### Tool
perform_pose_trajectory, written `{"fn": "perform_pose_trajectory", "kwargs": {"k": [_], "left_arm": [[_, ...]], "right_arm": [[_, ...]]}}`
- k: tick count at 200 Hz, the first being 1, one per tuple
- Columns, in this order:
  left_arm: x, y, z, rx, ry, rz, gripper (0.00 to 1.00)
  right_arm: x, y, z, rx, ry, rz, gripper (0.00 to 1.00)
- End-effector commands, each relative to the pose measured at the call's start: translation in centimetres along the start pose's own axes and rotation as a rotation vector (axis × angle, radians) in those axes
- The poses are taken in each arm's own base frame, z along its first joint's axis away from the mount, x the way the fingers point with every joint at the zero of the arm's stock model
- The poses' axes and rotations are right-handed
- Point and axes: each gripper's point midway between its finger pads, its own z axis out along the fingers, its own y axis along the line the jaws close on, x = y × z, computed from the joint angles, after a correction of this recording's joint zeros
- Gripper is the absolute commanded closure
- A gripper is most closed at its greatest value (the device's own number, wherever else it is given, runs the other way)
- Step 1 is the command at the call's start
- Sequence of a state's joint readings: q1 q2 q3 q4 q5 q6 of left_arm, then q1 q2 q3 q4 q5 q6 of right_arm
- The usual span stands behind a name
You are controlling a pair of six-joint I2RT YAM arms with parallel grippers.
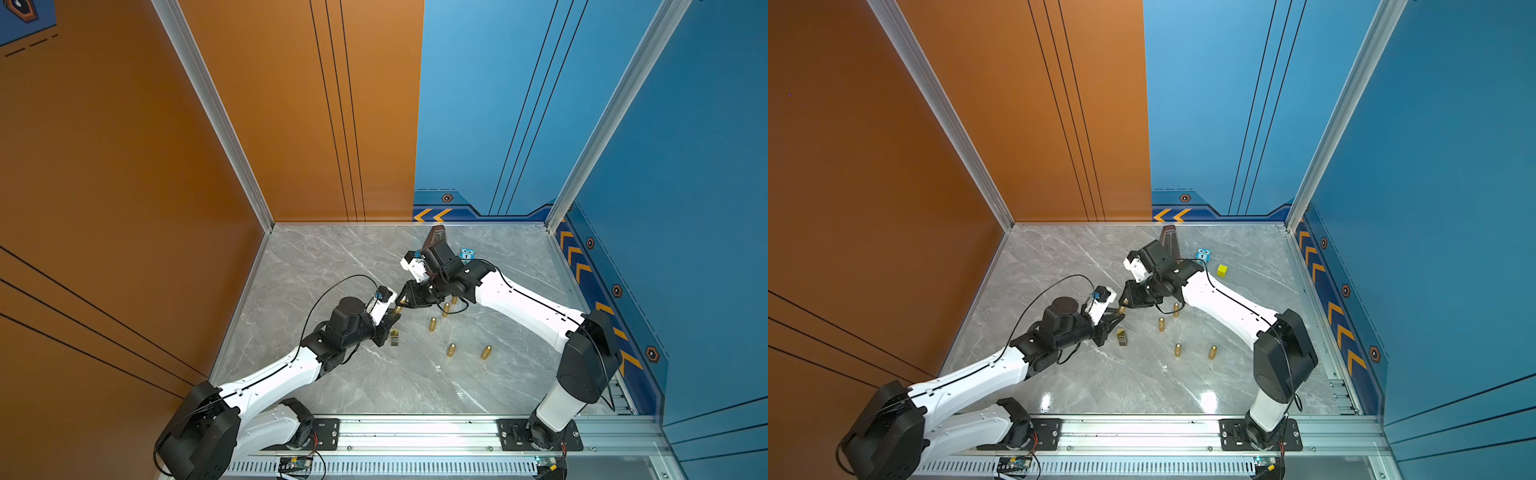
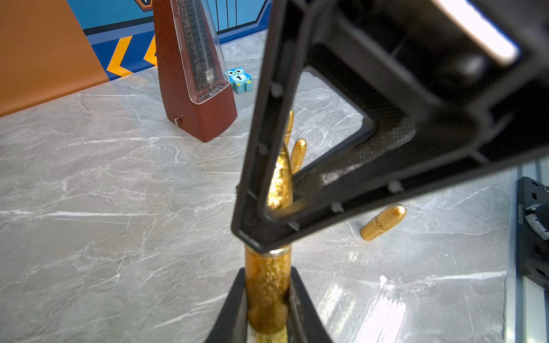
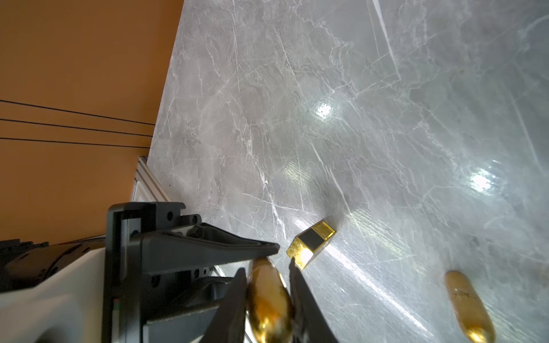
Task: Open the lipstick cap
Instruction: Open the cover of the lipstick.
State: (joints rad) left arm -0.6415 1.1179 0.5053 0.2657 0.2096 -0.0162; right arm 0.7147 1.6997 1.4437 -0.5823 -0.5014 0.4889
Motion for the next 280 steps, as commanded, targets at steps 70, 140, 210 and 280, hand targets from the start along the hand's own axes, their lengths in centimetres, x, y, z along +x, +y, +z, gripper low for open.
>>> {"fn": "perform_pose_trajectory", "kwargs": {"k": [70,140,210,280], "left_arm": [[0.6,0.3,-1.0,-0.046,0.017,-0.008,1.00],[2.4,0.7,-1.3,-0.080,0.075,-0.026,1.00],[3.5,1.1,-1.8,-0.110,0.109,-0.028,1.00],[3.8,1.0,-2.3,-0.113,0.099,-0.030,1.00]], "right_arm": [[-1.4,0.8,-2.1,-0.001,-0.096,-0.040,0.85],[-3.3,0.4,-4.2,-0.020,-0.179,-0.004,0.85],[-4.1,0.6,-4.5,-0.063,-0.195,0.018,0.85],[-4.3,0.2,-4.6,-0.078,-0.193,0.032,0.85]]}}
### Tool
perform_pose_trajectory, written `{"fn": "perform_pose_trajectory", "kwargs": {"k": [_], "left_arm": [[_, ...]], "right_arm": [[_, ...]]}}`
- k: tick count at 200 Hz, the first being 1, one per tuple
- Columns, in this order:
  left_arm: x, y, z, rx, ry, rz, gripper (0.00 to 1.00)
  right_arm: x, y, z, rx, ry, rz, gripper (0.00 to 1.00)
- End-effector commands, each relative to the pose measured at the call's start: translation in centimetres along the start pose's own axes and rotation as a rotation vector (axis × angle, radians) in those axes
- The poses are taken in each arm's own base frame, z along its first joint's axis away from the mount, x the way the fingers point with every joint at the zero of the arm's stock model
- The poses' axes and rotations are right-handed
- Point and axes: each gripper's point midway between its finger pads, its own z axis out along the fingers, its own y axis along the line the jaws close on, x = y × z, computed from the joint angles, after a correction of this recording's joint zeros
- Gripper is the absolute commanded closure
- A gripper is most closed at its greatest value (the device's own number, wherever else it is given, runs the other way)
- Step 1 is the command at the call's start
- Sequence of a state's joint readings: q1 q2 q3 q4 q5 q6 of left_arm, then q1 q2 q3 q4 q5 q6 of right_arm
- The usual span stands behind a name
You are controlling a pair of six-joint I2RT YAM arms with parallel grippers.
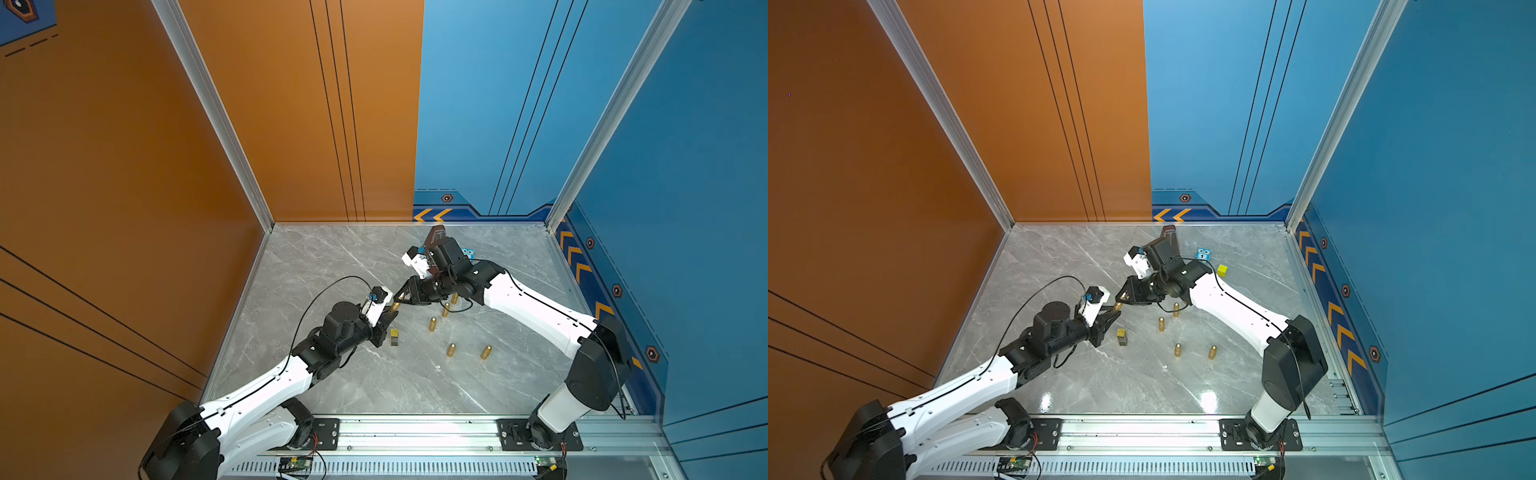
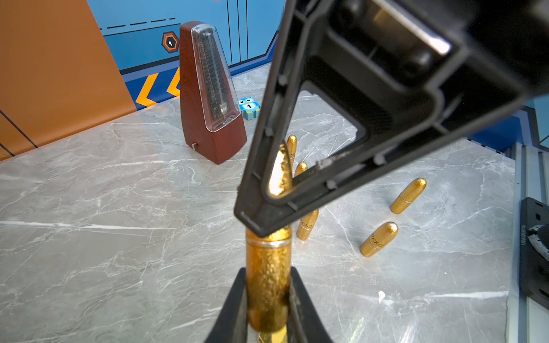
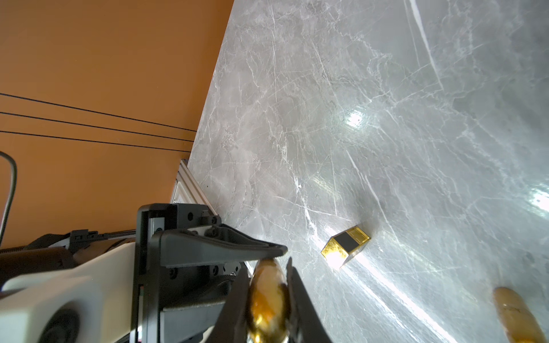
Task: Open the lipstick cap
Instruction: Open the cover of the lipstick.
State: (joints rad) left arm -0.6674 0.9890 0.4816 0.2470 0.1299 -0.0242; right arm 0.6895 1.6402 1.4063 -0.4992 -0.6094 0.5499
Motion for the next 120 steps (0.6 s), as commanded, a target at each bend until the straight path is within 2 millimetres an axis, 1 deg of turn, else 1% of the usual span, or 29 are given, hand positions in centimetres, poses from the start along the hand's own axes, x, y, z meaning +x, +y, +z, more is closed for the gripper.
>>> {"fn": "perform_pose_trajectory", "kwargs": {"k": [1,38,86,104,112,120], "left_arm": [[5.8,1.0,-0.5,-0.058,0.186,-0.039,1.00],[5.7,0.7,-0.8,-0.046,0.177,-0.048,1.00],[4.7,0.3,-1.6,-0.024,0.141,-0.064,1.00],[4.6,0.4,-1.9,-0.029,0.140,-0.066,1.00],[4.6,0.6,-2.1,-0.043,0.140,-0.067,1.00],[4.5,0.9,-2.3,-0.061,0.135,-0.071,1.00]], "right_arm": [[-3.6,-1.5,-2.7,0.049,-0.150,-0.004,0.85],[-3.6,-1.3,-2.8,0.032,-0.144,-0.002,0.85],[-3.8,-1.2,-3.1,0.027,-0.153,-0.009,0.84],[-4.0,-1.1,-3.1,0.022,-0.160,-0.013,0.84],[-4.2,-1.4,-3.1,0.034,-0.166,-0.012,0.84],[-4.3,-2.2,-2.9,0.066,-0.174,0.000,0.84]]}}
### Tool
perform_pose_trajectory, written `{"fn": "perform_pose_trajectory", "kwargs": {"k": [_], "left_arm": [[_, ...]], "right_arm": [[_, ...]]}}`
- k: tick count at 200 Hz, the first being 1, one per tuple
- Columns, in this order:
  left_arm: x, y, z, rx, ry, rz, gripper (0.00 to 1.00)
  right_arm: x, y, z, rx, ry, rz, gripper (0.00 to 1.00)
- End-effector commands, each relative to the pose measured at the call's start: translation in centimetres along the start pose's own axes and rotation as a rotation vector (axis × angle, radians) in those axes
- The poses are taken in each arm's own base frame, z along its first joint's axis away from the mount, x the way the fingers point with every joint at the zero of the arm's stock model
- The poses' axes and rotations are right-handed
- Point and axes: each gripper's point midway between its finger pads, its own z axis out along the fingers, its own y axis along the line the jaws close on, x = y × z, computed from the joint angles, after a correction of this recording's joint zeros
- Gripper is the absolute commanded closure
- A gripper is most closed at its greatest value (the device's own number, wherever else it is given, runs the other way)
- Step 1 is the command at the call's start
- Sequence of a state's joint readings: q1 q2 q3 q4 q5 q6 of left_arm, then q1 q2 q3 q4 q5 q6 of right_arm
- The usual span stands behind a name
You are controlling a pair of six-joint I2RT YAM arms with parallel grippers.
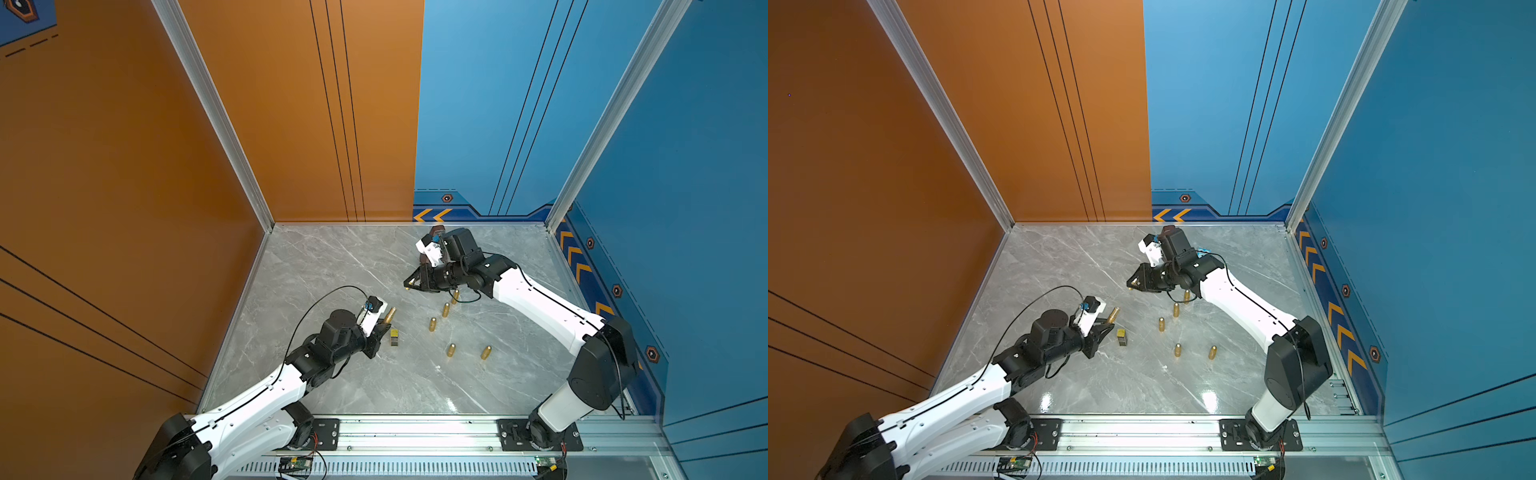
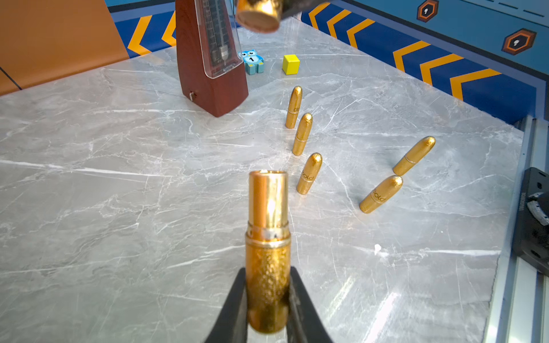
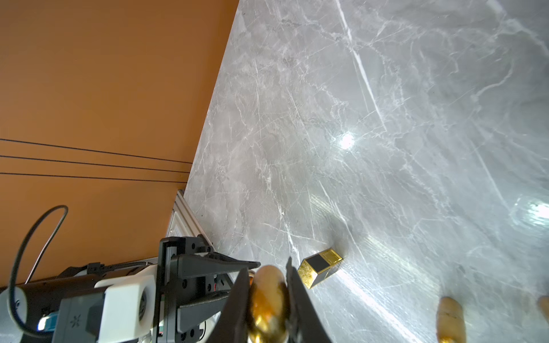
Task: Open the lipstick cap
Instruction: Open the cover of the lipstick, then place the cover at the center of the board.
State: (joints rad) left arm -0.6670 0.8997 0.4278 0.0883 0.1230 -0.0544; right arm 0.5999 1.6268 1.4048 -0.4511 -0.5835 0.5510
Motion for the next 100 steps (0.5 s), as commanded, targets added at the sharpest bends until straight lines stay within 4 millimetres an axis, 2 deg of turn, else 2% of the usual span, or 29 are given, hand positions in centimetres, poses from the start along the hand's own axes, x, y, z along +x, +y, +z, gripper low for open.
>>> {"fn": "perform_pose_trajectory", "kwargs": {"k": [1,27,75,80,100], "left_arm": [[0.5,0.9,-0.6,-0.050,0.011,-0.028,1.00],[0.0,1.7,-1.3,-0.097,-0.023,-0.040,1.00],[-0.3,3.3,-2.1,-0.176,-0.063,-0.074,1.00],[-0.2,3.5,-2.2,-0.186,-0.064,-0.078,1.00],[-0.4,3.9,-2.4,-0.205,-0.084,-0.093,1.00]], "right_arm": [[-0.9,0.1,-0.5,0.036,-0.057,-0.024,0.84],[-1.2,-2.9,0.6,0.190,-0.084,-0.019,0.84],[-1.7,-7.5,4.5,0.469,-0.097,-0.092,0.84],[-1.0,-7.0,5.5,0.478,-0.082,-0.116,0.85],[-1.0,-8.1,7.5,0.538,-0.075,-0.141,0.85]]}}
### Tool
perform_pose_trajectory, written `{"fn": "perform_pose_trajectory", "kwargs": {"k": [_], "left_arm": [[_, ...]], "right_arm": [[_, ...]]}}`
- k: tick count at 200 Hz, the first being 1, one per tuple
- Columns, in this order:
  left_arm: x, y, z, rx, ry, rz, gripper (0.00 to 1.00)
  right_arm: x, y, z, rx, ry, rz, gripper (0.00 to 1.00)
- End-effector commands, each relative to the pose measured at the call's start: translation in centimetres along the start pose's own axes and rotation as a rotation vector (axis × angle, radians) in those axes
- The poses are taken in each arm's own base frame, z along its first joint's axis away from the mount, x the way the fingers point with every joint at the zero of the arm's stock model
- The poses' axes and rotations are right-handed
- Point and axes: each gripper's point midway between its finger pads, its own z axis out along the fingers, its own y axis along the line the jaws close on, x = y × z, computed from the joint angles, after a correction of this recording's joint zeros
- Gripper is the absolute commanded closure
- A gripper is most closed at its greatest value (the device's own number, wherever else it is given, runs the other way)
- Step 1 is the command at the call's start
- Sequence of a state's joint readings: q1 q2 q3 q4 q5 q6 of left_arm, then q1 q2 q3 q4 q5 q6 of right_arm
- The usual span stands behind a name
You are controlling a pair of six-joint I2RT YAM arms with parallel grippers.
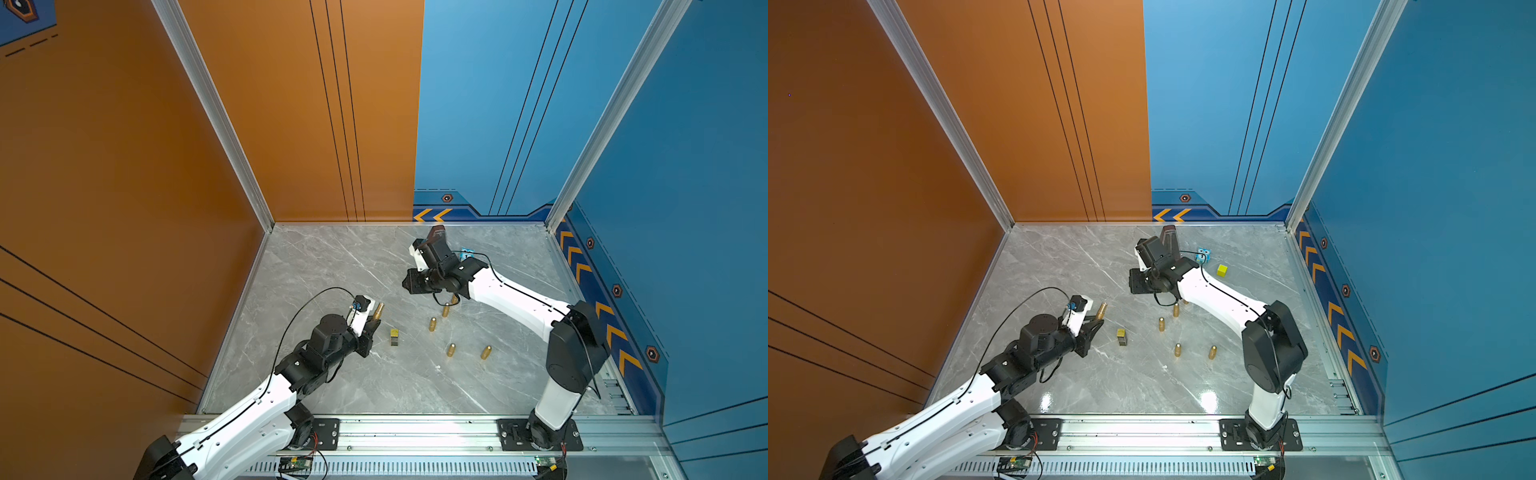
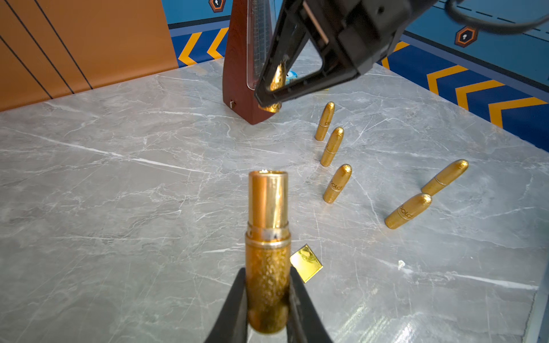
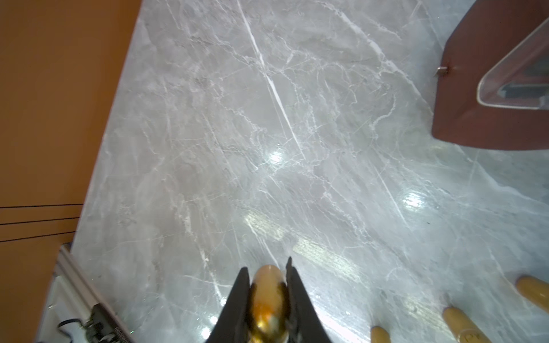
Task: Open the lipstick cap
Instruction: Place the cover at the center of the board.
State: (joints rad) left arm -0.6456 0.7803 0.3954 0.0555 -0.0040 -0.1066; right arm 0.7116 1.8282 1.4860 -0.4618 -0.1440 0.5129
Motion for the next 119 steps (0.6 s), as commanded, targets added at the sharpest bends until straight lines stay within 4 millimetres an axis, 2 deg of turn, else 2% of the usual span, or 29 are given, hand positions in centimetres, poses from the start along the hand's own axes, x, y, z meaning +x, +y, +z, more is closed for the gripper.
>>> {"fn": "perform_pose_trajectory", "kwargs": {"k": [1,37,51,55,65,119], "left_arm": [[0.2,1.4,-0.2,-0.064,-0.019,-0.035,1.00],[0.3,2.3,-0.4,-0.100,-0.033,-0.061,1.00],[0.3,2.4,-0.4,-0.103,-0.037,-0.079,1.00],[0.3,2.5,-0.4,-0.103,-0.039,-0.082,1.00],[0.3,2.6,-0.5,-0.110,-0.044,-0.085,1.00],[0.4,3.0,-0.9,-0.116,-0.080,-0.092,1.00]], "right_arm": [[-0.4,-1.2,2.0,0.151,-0.029,-0.069,0.85],[-0.3,-2.1,5.6,0.254,-0.027,-0.132,0.85],[-0.5,-2.1,6.4,0.272,-0.034,-0.152,0.85],[0.2,-2.7,7.5,0.290,-0.012,-0.156,0.85],[0.4,-3.0,8.5,0.299,-0.002,-0.162,0.85],[1.4,-4.1,11.5,0.344,0.023,-0.204,0.85]]}}
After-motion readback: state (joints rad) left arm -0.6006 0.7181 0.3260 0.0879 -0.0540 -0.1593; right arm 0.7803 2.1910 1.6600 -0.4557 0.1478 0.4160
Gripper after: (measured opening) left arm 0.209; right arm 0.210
